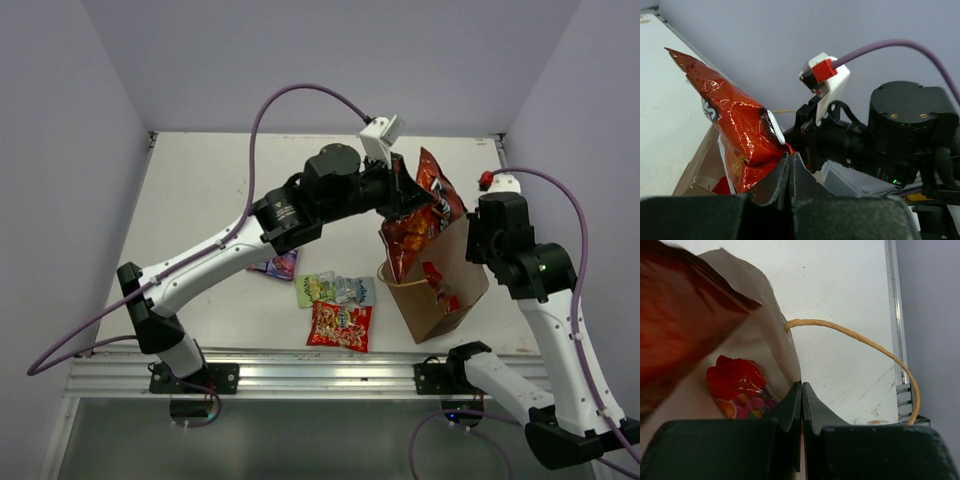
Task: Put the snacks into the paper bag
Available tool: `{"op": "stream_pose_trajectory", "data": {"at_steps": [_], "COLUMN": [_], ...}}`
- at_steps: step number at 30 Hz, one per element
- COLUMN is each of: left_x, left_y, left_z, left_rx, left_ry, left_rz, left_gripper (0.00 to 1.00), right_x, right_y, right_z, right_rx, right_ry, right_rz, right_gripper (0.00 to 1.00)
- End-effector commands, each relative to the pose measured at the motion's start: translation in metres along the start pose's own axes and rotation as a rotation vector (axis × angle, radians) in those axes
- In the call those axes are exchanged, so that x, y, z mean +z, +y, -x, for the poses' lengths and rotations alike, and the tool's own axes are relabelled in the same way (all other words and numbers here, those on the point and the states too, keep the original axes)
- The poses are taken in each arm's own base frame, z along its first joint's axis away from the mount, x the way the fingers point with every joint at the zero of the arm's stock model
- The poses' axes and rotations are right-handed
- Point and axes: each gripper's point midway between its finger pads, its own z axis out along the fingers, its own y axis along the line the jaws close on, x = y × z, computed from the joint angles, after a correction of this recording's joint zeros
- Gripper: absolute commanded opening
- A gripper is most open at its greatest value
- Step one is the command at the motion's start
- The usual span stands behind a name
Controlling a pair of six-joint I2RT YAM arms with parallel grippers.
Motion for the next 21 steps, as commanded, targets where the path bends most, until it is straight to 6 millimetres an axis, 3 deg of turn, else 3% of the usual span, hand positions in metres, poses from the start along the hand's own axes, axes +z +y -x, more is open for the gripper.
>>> {"op": "stream_pose_trajectory", "data": {"at_steps": [1,5,9,10,12,13,15,19,21], "left_x": [0.01,0.022,0.03,0.031,0.042,0.044,0.056,0.071,0.076], "left_y": [-0.031,-0.032,-0.043,-0.048,-0.033,-0.037,-0.021,-0.009,0.008], "left_z": [-0.003,-0.03,-0.045,-0.039,-0.06,-0.054,-0.079,-0.098,-0.119], "left_rx": [-0.038,-0.057,-0.074,-0.075,-0.092,-0.101,-0.135,-0.17,-0.178], "left_ry": [-0.027,0.036,0.057,0.049,0.117,0.115,0.187,0.236,0.292], "left_rz": [-0.103,-0.091,-0.11,-0.11,-0.046,-0.043,0.017,0.06,0.13], "left_gripper": [0.0,0.0,0.0,0.0,0.0,0.0,0.0,0.0,0.0], "right_x": [-0.004,-0.005,-0.006,-0.006,-0.007,-0.007,-0.007,-0.008,-0.009], "right_y": [0.002,0.0,-0.001,-0.002,-0.003,-0.002,-0.002,-0.003,-0.003], "right_z": [0.003,0.001,-0.002,-0.001,-0.001,-0.001,-0.001,-0.002,-0.002], "right_rx": [0.026,0.025,0.026,0.026,0.028,0.027,0.028,0.03,0.03], "right_ry": [-0.022,-0.022,-0.022,-0.023,-0.027,-0.027,-0.029,-0.032,-0.035], "right_rz": [0.015,0.012,0.008,0.007,0.005,0.007,0.009,0.007,0.011], "right_gripper": [0.0,0.0,0.0,0.0,0.0,0.0,0.0,0.0,0.0]}}
